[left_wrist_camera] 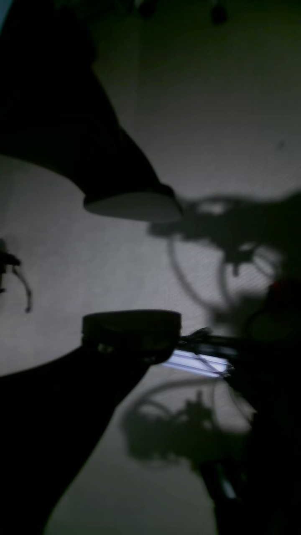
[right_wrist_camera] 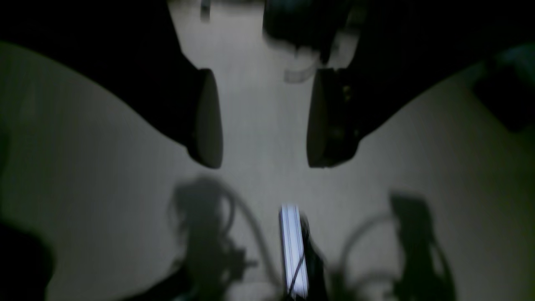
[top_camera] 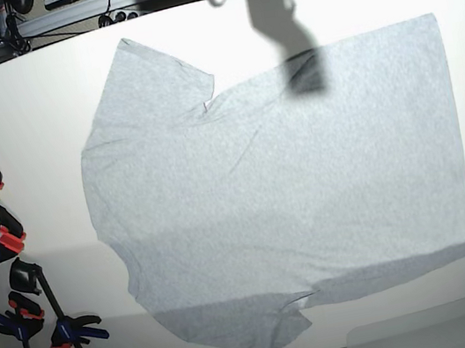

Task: Fold the T-shirt properly
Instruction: 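Move both grippers down toward the shirt's shoulder corners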

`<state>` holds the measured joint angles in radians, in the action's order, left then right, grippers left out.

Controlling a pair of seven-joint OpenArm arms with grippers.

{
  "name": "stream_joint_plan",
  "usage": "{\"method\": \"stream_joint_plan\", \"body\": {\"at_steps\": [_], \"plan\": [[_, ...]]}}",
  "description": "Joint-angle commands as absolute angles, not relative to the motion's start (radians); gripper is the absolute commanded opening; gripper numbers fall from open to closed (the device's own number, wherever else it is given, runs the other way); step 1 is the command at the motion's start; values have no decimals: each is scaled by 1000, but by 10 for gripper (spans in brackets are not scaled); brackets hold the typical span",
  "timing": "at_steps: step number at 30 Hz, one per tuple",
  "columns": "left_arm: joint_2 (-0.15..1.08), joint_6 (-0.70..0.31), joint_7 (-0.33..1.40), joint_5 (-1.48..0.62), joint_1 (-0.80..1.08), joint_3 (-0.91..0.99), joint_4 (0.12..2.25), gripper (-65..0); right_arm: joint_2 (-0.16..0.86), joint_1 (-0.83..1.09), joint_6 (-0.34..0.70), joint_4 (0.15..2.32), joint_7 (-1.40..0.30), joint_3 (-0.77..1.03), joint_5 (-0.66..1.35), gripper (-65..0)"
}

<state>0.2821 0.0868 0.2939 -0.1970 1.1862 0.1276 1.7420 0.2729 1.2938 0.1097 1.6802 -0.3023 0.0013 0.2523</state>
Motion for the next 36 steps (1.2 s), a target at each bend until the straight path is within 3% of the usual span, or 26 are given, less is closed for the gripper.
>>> {"method": "stream_joint_plan", "body": {"at_steps": [1,10,14,19,23,28,31,36], "plan": [[289,94,300,-193,1203,145,1806,-332,294,1309,136,1728,-284,15,271,-349],[289,94,493,-192,1179,250,2206,-332,344,1309,181,2032,-347,107,269,-349],[289,94,506,-184,1118,250,2257,-332,344,1309,190,2115,-356,149,268,-349],[315,73,509,-184,992,248,2257,-332,344,1157,258,2194,-412,165,262,-349],[416,-72,508,-184,914,248,2257,-332,344,1035,353,2223,-424,165,255,-349],[572,-387,370,-95,866,248,2225,-332,344,934,476,2225,-455,162,48,-349],[631,-408,298,-94,863,248,2190,-332,360,905,493,2225,-477,155,-121,-349],[629,-408,295,-95,859,248,2151,-332,489,906,459,2217,-514,83,-212,-351]]}}
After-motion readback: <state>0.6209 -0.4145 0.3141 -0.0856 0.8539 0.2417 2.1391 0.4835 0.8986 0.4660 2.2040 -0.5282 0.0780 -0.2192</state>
